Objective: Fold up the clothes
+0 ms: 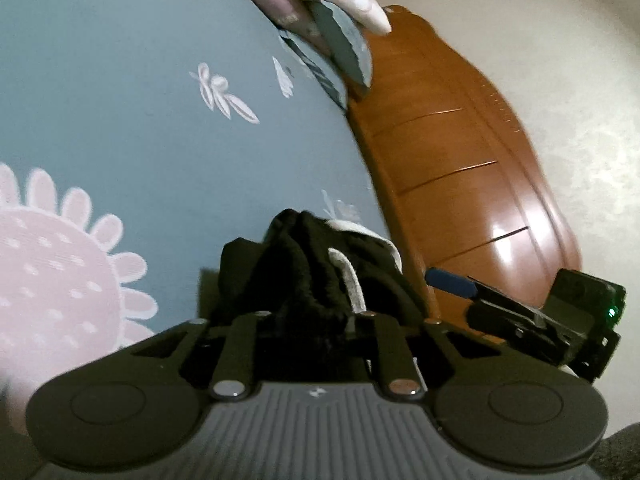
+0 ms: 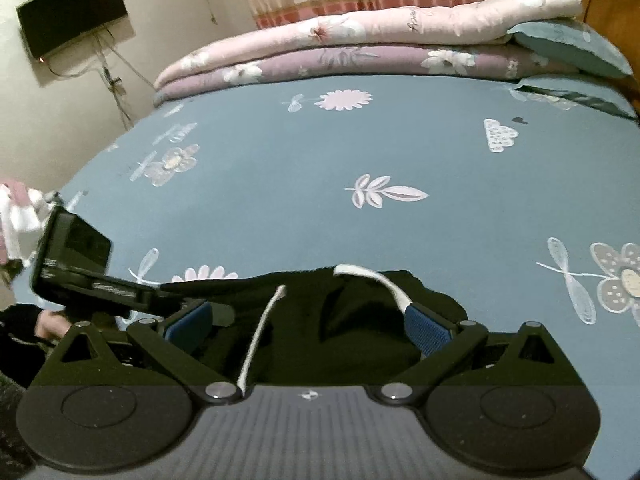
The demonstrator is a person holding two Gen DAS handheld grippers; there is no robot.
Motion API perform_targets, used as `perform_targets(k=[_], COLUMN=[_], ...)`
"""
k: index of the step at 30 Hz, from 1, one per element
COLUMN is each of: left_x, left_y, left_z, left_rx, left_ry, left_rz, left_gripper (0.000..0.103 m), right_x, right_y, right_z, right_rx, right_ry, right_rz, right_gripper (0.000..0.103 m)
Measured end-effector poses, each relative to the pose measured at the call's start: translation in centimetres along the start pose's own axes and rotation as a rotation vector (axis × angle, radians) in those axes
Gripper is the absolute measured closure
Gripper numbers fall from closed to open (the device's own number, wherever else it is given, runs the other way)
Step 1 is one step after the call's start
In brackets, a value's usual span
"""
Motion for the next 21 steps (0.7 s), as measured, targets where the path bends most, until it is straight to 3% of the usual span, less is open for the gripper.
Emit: perform_targets(k=[3, 8, 12, 14, 17, 21], left_x=[-2.3, -3.9, -4.9, -5.6, -6.4, -6.6], left_y=[-0.3, -2.5, -3.7, -4.0, -4.5, -5.3], left_z=[-1.1, -1.3, -1.1, -1.4, -2.3, -3.9], left_rx=[0.017, 0.058, 0.053, 0.05, 0.042, 0.045], left_ry=[0.095, 0.16, 0.179, 0.184, 0.201, 0.225], left_rz=[0.064, 0.105, 0.132, 0.156, 0.188, 0.191], left_gripper=[0.088, 0.088, 0.088, 0.088, 0.088, 0.088], right_x=[-1.1, -3.0, -3.9, -4.1, -4.0, -3.4], right_y=[-0.4, -2.5, -4.3, -4.8, -3.1, 1.1], right_z=[0.9, 2.9, 3.3, 3.0, 0.2, -2.4], right_rx=[0.009, 0.09, 0.166, 0.212, 0.14, 0.07], right_ry=[0.062, 0.137, 0.103, 0.072, 0.181, 0.23], right_rz=[0.014, 0.063, 0.011, -0.012, 0.013, -0.104], right_gripper=[0.0, 0.0, 0.0, 0.005, 0.01, 0.012])
Point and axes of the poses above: each gripper's, at about its wrist camera, not at the fingertips, and z roughly the way its jaws point, x to its left, y to its top, the point moved 4 cm from there along z, roughly the way its jaws point, and after that the axes turned 9 degrees about y, right-handed, at the moved point
